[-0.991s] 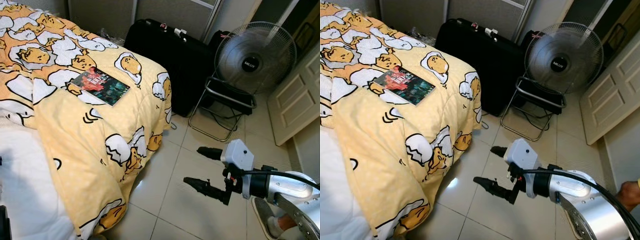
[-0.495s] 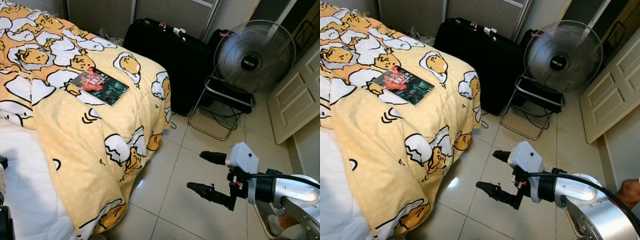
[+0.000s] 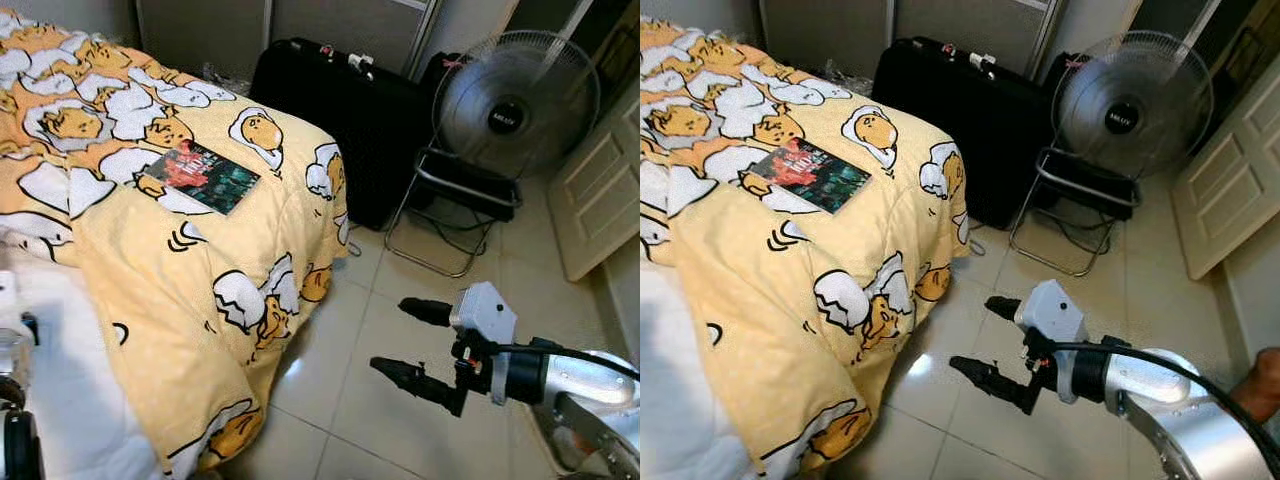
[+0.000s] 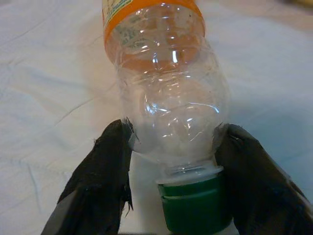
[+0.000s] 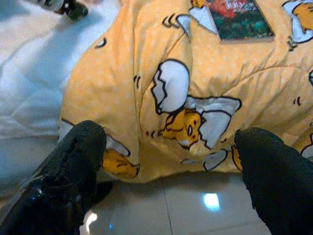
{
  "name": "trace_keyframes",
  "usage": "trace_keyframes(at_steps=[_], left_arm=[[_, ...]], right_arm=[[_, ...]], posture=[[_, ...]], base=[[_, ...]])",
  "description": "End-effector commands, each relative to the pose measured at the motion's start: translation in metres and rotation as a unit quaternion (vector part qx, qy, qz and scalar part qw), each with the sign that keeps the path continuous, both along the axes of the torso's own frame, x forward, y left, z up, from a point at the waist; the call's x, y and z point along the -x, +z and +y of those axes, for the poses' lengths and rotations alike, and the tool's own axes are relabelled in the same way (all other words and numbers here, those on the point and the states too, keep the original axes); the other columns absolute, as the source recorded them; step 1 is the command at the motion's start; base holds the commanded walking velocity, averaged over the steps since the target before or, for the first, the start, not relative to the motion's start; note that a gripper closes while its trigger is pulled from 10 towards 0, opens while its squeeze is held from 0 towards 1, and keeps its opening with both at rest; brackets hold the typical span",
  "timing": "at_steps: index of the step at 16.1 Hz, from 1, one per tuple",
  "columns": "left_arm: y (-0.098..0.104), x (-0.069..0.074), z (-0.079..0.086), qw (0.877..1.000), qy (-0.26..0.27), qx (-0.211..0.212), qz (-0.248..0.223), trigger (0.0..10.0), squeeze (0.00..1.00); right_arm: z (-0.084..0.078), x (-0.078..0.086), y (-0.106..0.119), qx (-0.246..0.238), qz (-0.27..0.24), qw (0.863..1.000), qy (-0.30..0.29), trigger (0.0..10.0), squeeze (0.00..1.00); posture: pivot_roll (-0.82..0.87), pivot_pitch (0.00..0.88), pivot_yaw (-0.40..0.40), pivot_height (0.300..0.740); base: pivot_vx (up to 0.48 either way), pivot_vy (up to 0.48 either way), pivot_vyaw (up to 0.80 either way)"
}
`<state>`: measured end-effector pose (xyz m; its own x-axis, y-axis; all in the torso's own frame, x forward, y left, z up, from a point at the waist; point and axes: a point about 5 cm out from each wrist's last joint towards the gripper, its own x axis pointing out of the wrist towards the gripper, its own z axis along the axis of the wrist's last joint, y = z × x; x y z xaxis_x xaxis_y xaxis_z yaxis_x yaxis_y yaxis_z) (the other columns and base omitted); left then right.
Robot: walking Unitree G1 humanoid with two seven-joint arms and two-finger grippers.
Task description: Clean up the room
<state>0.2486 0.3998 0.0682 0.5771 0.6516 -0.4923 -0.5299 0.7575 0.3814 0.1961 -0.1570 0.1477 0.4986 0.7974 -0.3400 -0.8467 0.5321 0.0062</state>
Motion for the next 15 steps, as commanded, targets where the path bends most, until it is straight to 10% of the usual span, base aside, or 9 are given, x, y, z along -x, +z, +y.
trace_keyframes(at_steps=[1,6,11,13,14,15], left_arm=[[-0.004,-0.001,-0.005,1.0,-0.011,0.01,0.002,0.0,0.0],[0.015,-0.037,-0.031,0.984,-0.141,0.04,-0.104,0.0,0.0],[0.05,-0.065,-0.136,0.882,-0.384,0.089,-0.259,0.0,0.0],[0.054,-0.061,-0.156,0.867,-0.402,0.105,-0.277,0.0,0.0],[0.054,-0.054,-0.188,0.848,-0.43,0.111,-0.29,3.0,0.0],[0.056,-0.046,-0.213,0.831,-0.451,0.116,-0.303,8.4,0.0]], right_arm=[[-0.003,-0.002,0.0,0.007,-0.008,1.0,-0.011,10.0,0.0],[-0.003,-0.003,-0.007,-0.033,-0.009,0.999,-0.042,10.0,0.0],[-0.004,-0.028,-0.018,-0.094,-0.055,0.972,-0.209,10.0,0.0],[-0.002,-0.032,-0.02,-0.102,-0.057,0.965,-0.234,10.0,0.0],[-0.002,-0.038,-0.023,-0.111,-0.067,0.947,-0.293,10.0,0.0],[-0.002,-0.044,-0.027,-0.118,-0.072,0.929,-0.342,10.0,0.0]], posture=[[-0.29,0.0,-0.089,0.74],[-0.16,0.0,-0.039,0.74],[-0.07,0.0,-0.011,0.74],[-0.07,0.0,-0.01,0.74],[-0.07,0.0,-0.003,0.74],[-0.06,0.0,0.001,0.74]], base=[[0.0,0.0,0.0],[0.0,0.0,0.0],[0.0,0.0,0.0],[0.0,0.0,0.0],[0.0,0.0,0.0],[0.0,0.0,0.0]])
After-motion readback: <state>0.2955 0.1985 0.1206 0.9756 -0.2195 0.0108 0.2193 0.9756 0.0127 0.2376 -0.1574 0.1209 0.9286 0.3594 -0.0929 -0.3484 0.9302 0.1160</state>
